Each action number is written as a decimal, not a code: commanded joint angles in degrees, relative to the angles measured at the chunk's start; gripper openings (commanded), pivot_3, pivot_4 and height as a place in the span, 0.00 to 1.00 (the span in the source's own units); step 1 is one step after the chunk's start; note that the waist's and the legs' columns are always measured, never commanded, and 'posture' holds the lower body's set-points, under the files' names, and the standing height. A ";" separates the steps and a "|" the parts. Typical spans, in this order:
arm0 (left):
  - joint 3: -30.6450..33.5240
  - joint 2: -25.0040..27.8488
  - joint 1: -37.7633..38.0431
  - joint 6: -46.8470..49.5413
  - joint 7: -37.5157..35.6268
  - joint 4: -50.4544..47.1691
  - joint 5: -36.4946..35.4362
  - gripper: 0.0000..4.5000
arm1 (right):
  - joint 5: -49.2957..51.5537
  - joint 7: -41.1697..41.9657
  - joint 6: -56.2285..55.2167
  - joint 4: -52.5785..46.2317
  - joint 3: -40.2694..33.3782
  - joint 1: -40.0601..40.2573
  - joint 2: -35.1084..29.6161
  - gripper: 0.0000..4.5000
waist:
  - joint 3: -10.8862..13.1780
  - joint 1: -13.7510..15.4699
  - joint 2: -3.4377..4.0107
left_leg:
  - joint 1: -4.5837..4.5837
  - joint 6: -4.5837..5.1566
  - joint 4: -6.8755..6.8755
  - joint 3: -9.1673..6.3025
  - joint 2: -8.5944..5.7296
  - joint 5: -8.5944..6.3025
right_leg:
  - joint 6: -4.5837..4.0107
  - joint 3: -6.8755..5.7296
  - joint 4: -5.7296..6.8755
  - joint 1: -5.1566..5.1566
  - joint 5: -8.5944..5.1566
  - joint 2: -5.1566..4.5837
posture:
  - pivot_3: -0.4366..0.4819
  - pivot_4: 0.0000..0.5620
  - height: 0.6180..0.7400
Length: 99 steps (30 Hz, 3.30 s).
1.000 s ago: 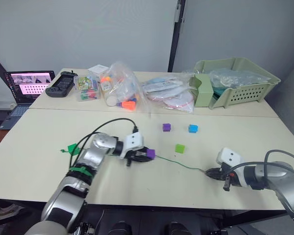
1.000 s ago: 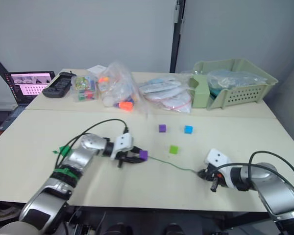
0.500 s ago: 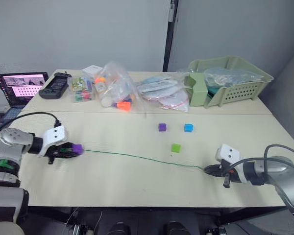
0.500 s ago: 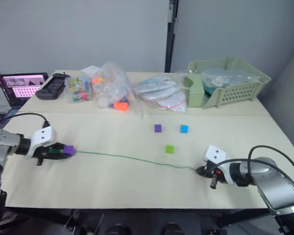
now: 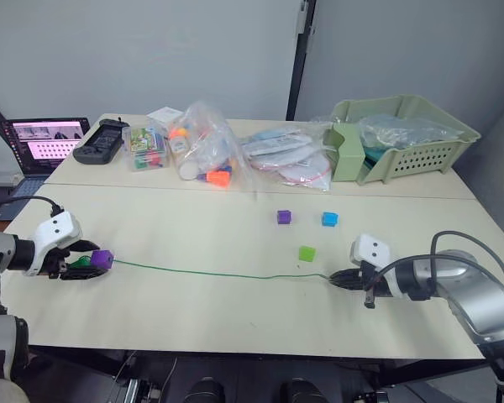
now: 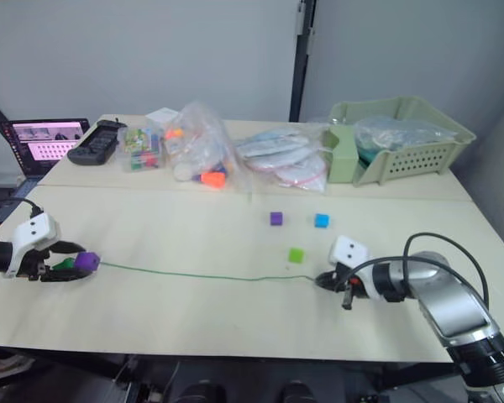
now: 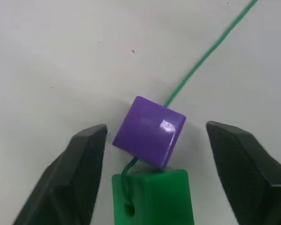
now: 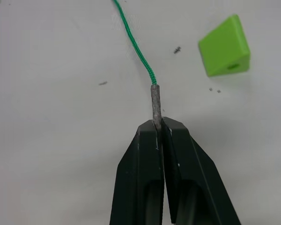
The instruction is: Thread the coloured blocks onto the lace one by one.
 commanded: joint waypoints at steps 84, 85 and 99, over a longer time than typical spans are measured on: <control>-17.87 -38.50 17.06 29.92 15.18 -65.04 -12.30 0.00 | 12.23 -4.32 25.16 -18.47 -6.20 -7.14 3.95 0.61 | 0.05 0.28 -0.14 | 0.13 -0.01 0.09 -0.32 -0.12 0.01 | -0.04 0.01 0.22 0.15 0.12 0.01 | 0.48 0.27 0.94; -17.79 -38.46 16.92 29.84 15.17 -64.84 -12.34 0.00 | 13.30 -5.61 25.94 -19.00 -8.75 -5.78 4.29 0.69 | 0.05 0.30 -0.14 | 0.14 -0.01 0.09 -0.31 -0.12 0.01 | -0.04 0.01 0.18 0.17 0.12 0.00 | 0.48 0.27 0.94; -17.04 -38.59 16.10 29.50 13.97 -63.34 -13.56 0.00 | 14.93 -32.45 18.97 -23.21 -31.51 13.66 24.20 0.99 | 0.03 0.30 -0.10 | 0.15 -0.01 0.05 -0.29 -0.13 0.01 | -0.01 0.06 0.12 0.21 0.10 0.02 | 0.48 0.27 0.94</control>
